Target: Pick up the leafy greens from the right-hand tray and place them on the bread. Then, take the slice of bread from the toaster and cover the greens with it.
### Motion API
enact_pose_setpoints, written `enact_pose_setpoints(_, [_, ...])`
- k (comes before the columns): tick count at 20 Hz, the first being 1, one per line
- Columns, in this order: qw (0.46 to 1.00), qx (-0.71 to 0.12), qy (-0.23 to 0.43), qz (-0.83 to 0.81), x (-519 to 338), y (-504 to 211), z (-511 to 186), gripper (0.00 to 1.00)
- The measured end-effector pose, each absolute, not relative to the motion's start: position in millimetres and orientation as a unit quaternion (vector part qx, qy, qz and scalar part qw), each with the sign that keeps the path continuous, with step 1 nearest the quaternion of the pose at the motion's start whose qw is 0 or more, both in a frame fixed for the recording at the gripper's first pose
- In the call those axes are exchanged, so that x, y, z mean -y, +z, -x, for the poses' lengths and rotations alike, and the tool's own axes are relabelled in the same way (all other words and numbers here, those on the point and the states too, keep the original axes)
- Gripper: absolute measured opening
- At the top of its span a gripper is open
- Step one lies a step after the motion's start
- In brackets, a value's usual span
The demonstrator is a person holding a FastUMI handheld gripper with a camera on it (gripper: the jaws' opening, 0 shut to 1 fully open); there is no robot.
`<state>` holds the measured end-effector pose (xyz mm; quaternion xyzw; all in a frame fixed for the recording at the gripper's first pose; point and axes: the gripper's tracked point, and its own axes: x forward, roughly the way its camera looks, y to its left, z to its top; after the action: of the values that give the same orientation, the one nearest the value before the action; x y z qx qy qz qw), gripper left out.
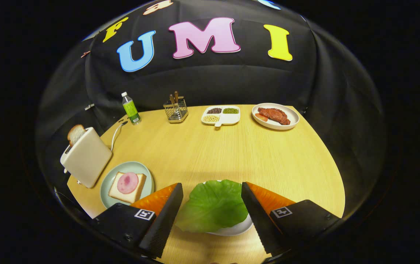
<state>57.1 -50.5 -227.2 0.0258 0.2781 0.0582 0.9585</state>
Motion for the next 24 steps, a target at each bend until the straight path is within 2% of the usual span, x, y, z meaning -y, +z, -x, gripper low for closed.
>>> enact_pose_setpoints(10, [0.943, -0.326, 0.065, 0.013, 49.4, -296.7, -60.5, 0.99])
enact_pose_setpoints(13, [0.937, -0.342, 0.069, 0.027, 48.5, -306.1, -58.6, 0.93])
enact_pose_setpoints(16, [0.936, -0.339, 0.078, 0.046, 46.6, -307.9, -55.9, 0.94])
enact_pose_setpoints(19, [0.938, -0.334, 0.079, 0.043, 45.0, -305.9, -56.6, 0.89])
enact_pose_setpoints(20, [0.937, -0.338, 0.081, 0.045, 45.0, -307.2, -55.8, 0.87])
enact_pose_setpoints(21, [0.937, -0.335, 0.084, 0.048, 44.5, -306.3, -56.2, 0.74])
enact_pose_setpoints(23, [0.935, -0.339, 0.089, 0.05, 42.9, -305.8, -55.9, 0.73])
enact_pose_setpoints(24, [0.935, -0.341, 0.084, 0.045, 45.8, -305.9, -55.7, 0.59])
